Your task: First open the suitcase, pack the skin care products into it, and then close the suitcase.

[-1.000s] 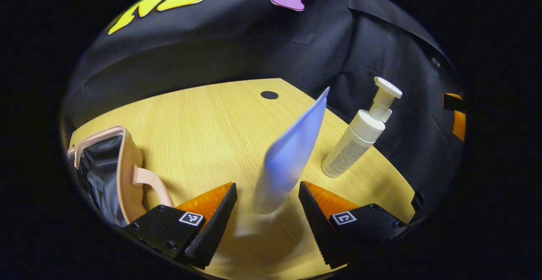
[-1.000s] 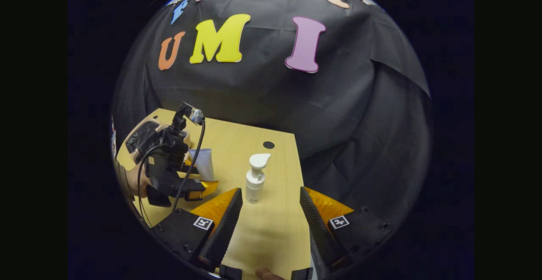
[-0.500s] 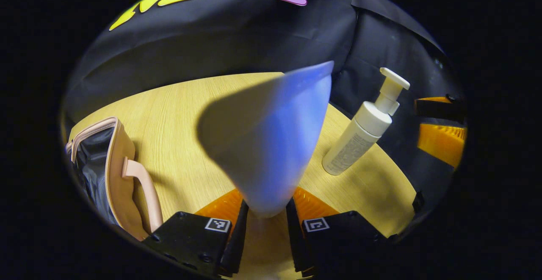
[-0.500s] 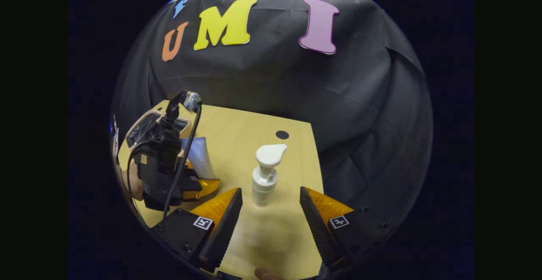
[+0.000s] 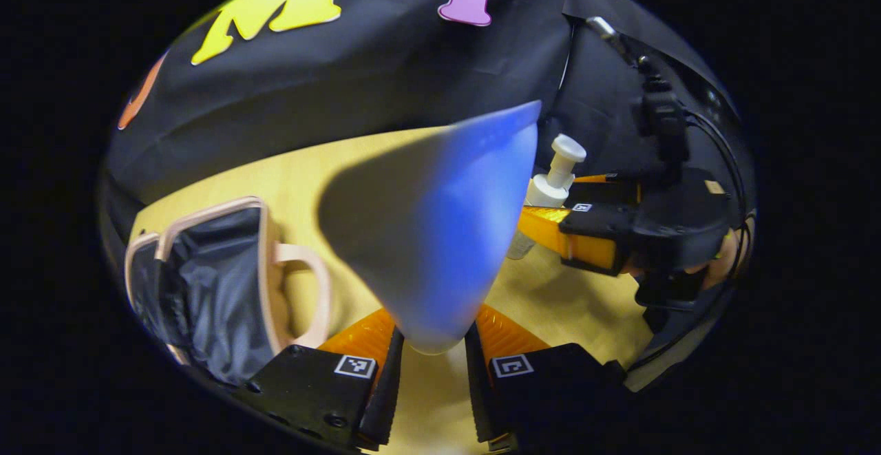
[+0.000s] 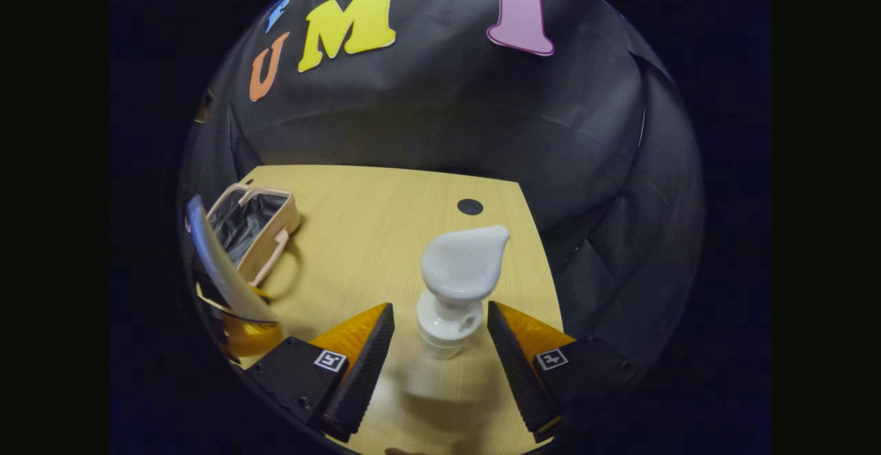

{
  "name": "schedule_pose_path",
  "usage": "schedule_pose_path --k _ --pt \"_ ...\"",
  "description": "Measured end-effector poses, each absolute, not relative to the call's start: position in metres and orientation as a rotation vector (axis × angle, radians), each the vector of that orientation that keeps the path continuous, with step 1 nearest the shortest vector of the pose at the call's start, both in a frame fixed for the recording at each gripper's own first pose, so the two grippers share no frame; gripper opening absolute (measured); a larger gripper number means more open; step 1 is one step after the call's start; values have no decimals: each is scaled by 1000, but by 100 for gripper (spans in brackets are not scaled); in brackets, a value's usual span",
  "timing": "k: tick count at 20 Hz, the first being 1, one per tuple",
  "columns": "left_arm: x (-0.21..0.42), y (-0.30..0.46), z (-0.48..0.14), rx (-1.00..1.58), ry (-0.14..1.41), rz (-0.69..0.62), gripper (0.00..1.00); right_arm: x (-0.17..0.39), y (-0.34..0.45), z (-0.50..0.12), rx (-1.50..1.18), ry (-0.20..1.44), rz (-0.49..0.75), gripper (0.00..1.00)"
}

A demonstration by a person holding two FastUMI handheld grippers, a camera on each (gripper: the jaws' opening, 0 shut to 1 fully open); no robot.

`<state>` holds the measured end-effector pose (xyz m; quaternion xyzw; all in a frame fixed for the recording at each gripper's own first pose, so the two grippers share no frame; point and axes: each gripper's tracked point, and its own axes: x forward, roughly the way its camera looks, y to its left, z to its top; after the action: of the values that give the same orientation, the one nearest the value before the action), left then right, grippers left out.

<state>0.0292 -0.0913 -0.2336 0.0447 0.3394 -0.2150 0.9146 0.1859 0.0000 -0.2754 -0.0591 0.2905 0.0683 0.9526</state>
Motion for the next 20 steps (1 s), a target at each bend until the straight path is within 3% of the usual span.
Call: schedule_pose_path --k 2,5,12,17,20 --pt "13 -66 -212 82 695 -399 47 193 0 -281 -105 598 109 75" --pt "2 -9 -189 87 690 -306 47 192 -3 -283 -80 596 72 52" --pt "22 116 -180 55 680 -123 47 151 9 -265 -74 605 43 46" --pt "22 184 -260 11 915 -41 47 108 40 -239 -59 586 50 48" --pt "22 185 -289 -42 966 -52 47 89 64 -225 -54 573 72 48"
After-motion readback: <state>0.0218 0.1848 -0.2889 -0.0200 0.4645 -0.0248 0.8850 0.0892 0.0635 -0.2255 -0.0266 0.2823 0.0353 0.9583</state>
